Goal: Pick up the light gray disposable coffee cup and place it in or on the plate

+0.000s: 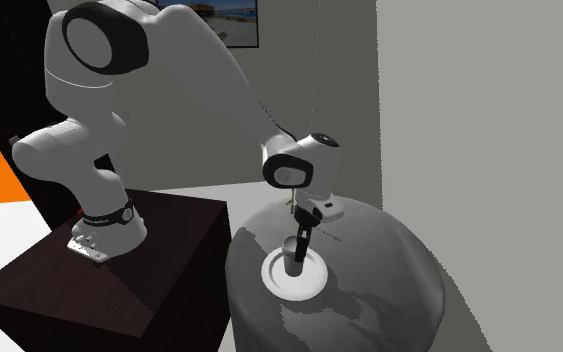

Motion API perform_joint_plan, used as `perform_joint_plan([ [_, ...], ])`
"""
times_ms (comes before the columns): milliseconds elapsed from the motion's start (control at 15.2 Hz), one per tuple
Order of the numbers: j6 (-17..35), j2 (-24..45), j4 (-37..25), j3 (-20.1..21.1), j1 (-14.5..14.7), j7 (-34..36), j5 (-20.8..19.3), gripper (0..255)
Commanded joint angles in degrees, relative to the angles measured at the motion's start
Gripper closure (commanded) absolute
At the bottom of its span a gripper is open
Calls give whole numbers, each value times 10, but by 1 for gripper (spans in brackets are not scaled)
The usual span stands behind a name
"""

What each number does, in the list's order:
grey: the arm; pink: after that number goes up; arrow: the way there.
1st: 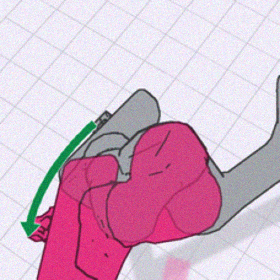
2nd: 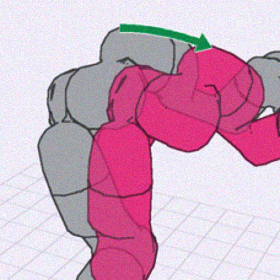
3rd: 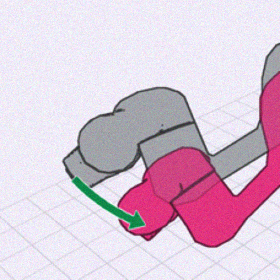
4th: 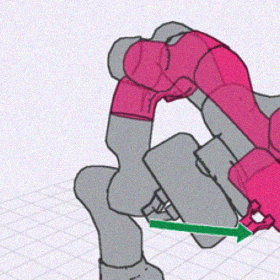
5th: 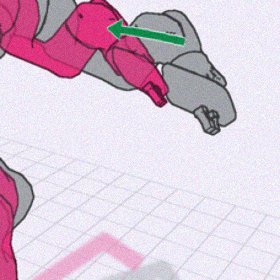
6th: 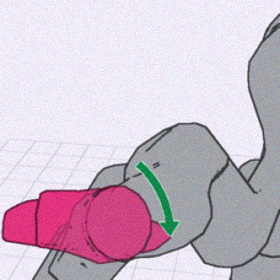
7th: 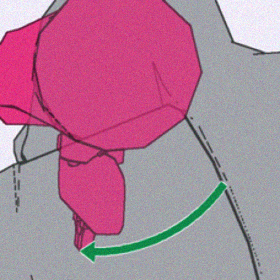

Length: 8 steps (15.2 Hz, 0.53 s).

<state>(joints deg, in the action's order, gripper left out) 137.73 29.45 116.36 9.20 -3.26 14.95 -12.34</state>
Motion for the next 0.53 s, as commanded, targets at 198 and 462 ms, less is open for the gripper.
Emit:
perform_joint_plan([
  [198, -53, -43, -11, 10, -4, -10, 15, 0],
  [462, -53, -43, -11, 10, -4, -10, 15, 0],
])
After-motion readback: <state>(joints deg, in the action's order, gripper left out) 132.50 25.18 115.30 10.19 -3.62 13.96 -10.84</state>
